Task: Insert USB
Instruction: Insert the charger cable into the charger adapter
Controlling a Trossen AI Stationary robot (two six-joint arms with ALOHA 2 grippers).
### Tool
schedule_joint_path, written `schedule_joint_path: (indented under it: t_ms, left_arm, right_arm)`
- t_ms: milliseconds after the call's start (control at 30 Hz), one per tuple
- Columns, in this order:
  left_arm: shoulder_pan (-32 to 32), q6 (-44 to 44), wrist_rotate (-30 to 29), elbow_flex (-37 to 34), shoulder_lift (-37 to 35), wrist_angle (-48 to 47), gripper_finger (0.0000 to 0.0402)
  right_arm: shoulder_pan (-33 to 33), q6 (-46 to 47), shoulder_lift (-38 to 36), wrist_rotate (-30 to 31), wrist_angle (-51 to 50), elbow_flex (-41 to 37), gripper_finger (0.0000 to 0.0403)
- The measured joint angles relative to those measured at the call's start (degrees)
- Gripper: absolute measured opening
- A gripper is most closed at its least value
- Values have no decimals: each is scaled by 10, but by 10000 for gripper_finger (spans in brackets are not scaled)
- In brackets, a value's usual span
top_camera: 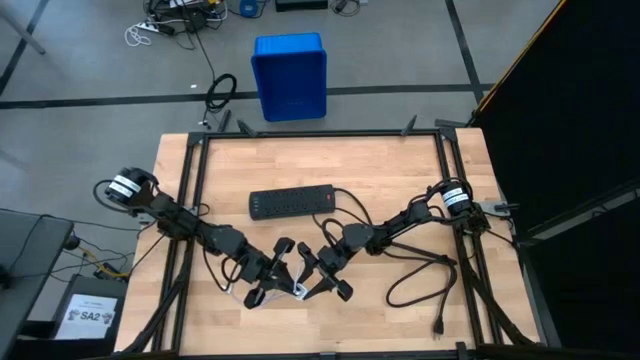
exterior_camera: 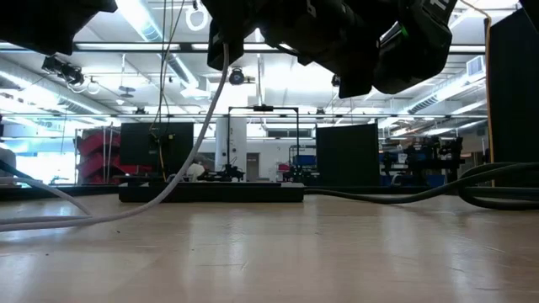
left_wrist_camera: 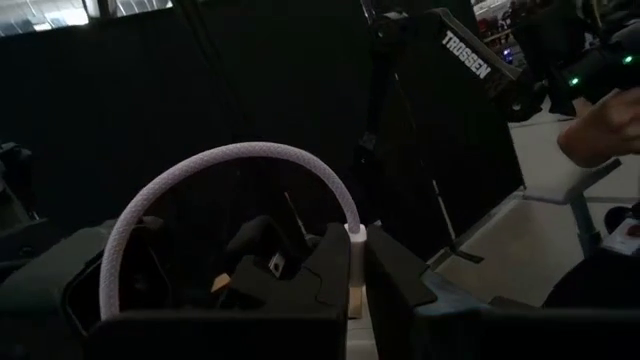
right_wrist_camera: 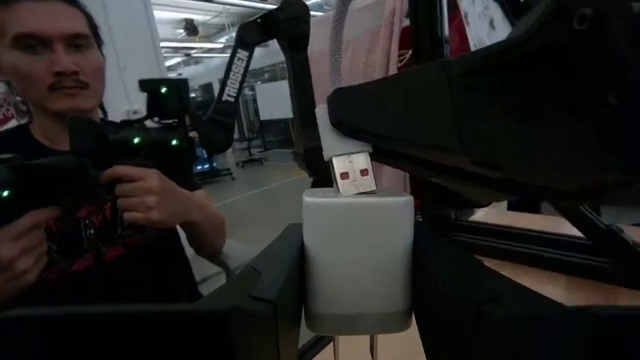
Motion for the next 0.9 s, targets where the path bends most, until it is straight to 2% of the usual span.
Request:
schedule_joint_path:
  t_ms: [200, 533, 900]
  left_arm:
    - [0, -49, 60, -2, 1, 11, 0]
    - [0, -55, 56, -5, 1, 12, 0]
    - [0, -11, 43, -5, 1, 15, 0]
  right_arm:
    - [1, -21, 0, -17, 3, 1, 112]
    - [-3, -9, -1, -5, -21, 2, 112]
    - [-3, 6, -1, -5, -24, 2, 112]
